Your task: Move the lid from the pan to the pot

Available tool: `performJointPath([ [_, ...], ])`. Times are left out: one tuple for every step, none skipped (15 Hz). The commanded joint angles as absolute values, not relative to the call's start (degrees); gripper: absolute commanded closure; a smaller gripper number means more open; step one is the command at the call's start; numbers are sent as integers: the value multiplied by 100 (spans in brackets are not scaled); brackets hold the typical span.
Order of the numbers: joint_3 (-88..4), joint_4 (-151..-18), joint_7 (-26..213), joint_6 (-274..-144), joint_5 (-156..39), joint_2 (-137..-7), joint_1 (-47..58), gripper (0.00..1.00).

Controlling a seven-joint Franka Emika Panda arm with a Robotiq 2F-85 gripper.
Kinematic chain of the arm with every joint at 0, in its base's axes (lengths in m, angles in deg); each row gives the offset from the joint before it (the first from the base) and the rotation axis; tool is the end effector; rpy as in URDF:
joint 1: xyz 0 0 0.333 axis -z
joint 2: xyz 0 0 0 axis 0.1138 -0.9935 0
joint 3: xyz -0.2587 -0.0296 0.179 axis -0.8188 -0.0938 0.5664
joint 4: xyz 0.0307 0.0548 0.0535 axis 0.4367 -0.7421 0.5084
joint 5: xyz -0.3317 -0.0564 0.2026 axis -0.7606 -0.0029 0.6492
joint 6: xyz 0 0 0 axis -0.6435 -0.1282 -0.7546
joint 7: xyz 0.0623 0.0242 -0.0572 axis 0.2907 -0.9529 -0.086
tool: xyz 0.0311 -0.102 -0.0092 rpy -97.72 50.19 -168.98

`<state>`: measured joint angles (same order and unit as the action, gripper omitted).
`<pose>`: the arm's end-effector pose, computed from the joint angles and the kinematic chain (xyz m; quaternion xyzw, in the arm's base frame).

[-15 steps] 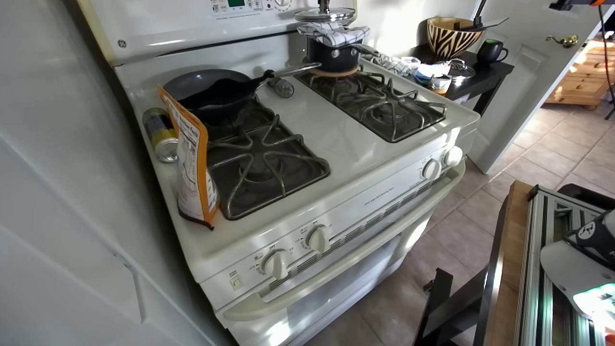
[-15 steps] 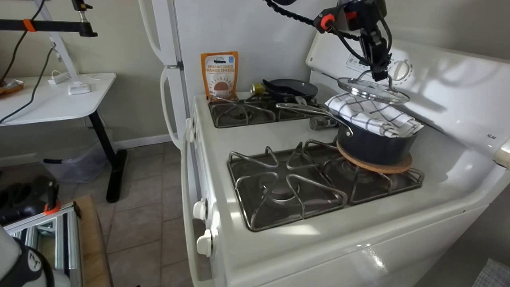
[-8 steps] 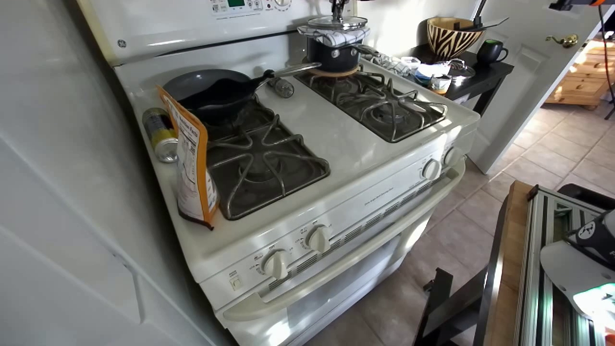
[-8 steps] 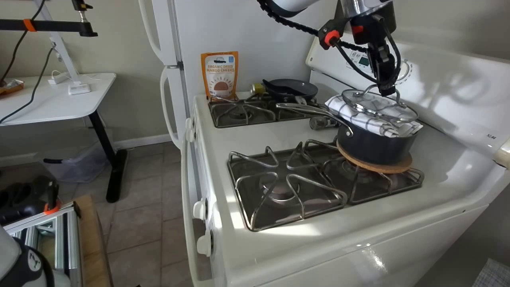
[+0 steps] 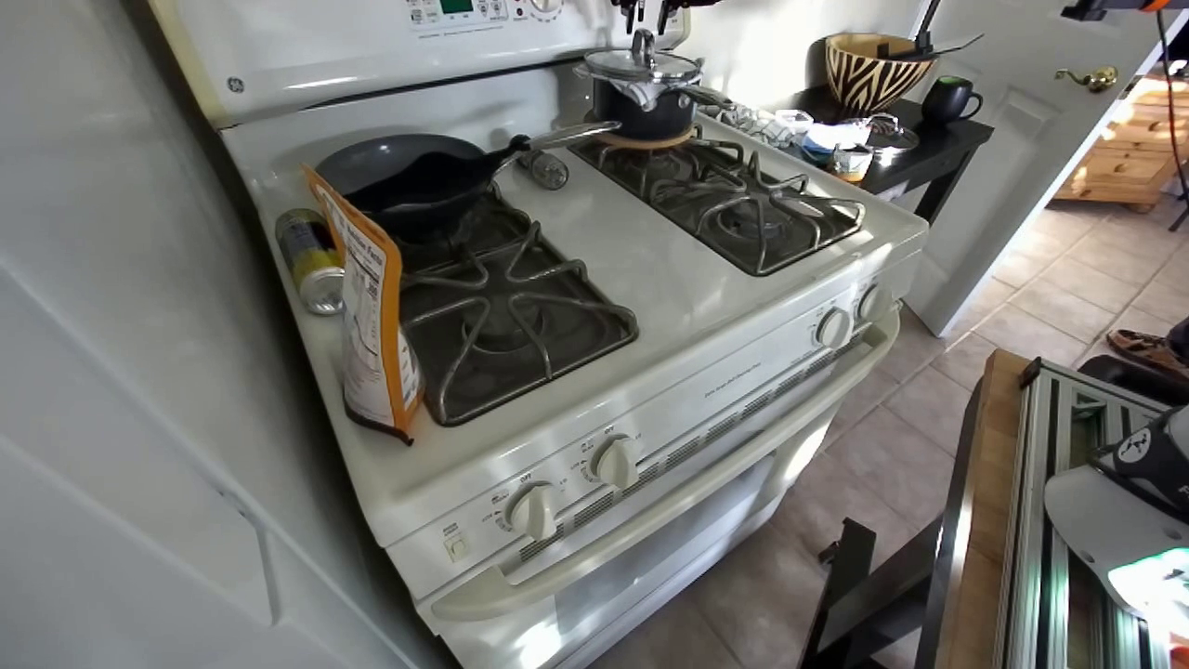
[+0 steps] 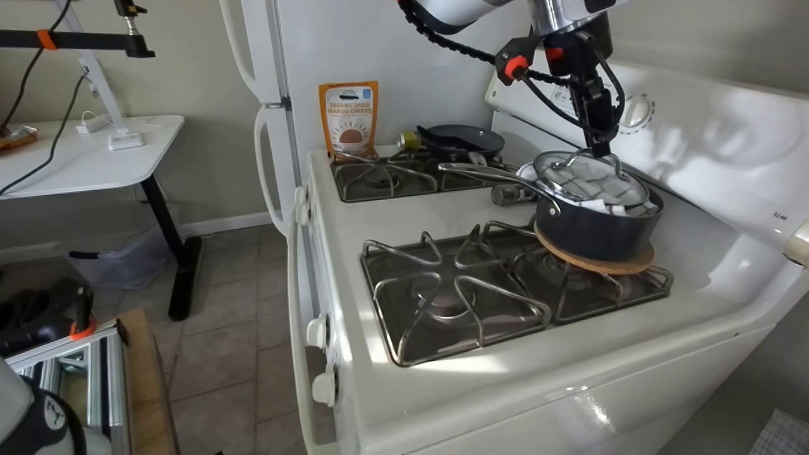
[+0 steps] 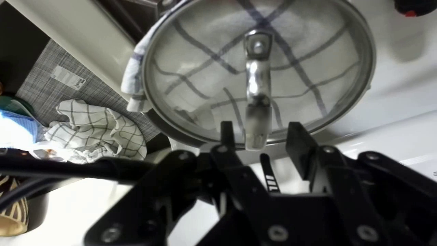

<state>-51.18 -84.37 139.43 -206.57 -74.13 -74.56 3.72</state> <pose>0.6802 -0.1100 0.4813 0.8796 -0.4029 0.2324 0.1000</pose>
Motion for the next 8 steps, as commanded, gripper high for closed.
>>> performJointPath([
  [-5066, -8616, 14348, -20842, -7558, -7326, 291, 26],
  [-5013, -8643, 14243, -20970, -7509, -7273, 285, 26],
  [-4940, -8684, 14040, -21128, -7453, -7204, 294, 23],
  [-4831, -8718, 13717, -21313, -7370, -7135, 312, 19],
  [-4739, -8753, 13419, -21504, -7309, -7083, 326, 13],
  [-4662, -8817, 13131, -21786, -7299, -7020, 330, 5],
  [-4607, -8885, 12897, -22045, -7292, -6957, 344, 0],
  [-4537, -8946, 12645, -22341, -7224, -6910, 370, 0],
])
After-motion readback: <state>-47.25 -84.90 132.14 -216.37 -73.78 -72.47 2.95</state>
